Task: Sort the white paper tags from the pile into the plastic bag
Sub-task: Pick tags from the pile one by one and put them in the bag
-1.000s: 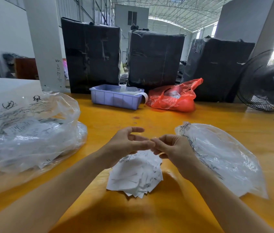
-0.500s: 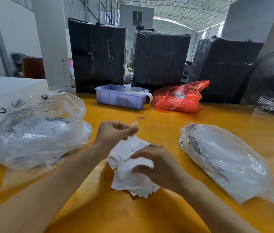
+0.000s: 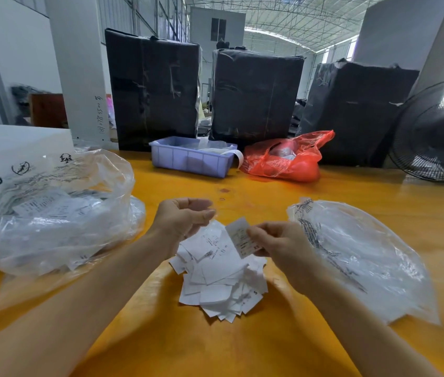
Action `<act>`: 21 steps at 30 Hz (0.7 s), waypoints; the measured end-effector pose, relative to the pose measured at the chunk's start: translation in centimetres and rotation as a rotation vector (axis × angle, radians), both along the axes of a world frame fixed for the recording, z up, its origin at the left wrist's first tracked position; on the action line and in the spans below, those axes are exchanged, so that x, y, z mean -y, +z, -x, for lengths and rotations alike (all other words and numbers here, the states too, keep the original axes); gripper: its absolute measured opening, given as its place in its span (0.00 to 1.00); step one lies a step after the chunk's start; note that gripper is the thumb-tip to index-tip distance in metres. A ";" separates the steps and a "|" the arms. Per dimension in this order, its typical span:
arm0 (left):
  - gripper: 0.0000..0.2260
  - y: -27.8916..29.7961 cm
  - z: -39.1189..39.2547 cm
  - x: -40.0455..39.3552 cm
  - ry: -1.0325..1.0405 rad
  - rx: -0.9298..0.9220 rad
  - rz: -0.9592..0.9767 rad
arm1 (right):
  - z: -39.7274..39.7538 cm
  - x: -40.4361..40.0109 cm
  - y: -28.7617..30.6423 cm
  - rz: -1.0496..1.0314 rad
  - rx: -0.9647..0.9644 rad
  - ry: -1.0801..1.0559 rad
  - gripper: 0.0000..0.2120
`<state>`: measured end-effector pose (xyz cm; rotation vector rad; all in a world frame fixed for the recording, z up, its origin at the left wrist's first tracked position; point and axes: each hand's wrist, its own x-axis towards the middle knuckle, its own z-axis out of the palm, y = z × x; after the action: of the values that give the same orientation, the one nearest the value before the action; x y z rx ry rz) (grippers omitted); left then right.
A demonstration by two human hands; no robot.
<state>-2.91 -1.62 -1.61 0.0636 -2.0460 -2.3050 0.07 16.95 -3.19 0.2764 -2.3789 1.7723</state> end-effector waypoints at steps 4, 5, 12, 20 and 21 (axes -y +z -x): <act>0.05 0.0 -0.3 -0.2 -0.034 0.018 0.005 | 0.2 -0.6 0.4 0.271 0.231 0.033 0.08; 0.05 -0.1 -0.3 -0.3 -0.043 0.018 0.000 | 0.2 -0.5 0.5 0.307 0.262 0.038 0.06; 0.06 -0.4 -1.1 -1.5 -0.145 0.013 0.052 | 0.1 -0.5 0.9 0.342 0.295 0.038 0.04; 0.07 -0.8 -1.7 -2.5 -0.220 0.053 0.046 | 0.2 -0.9 1.7 0.728 0.211 -0.027 0.15; 0.07 -0.9 -1.7 -2.6 -0.224 0.056 0.048 | 0.2 -0.9 1.6 0.740 0.216 -0.025 0.17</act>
<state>-1.22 0.94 -2.49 -0.1103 -2.2402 -2.4020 -0.13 17.85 -1.56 -0.0475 -1.6421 2.6026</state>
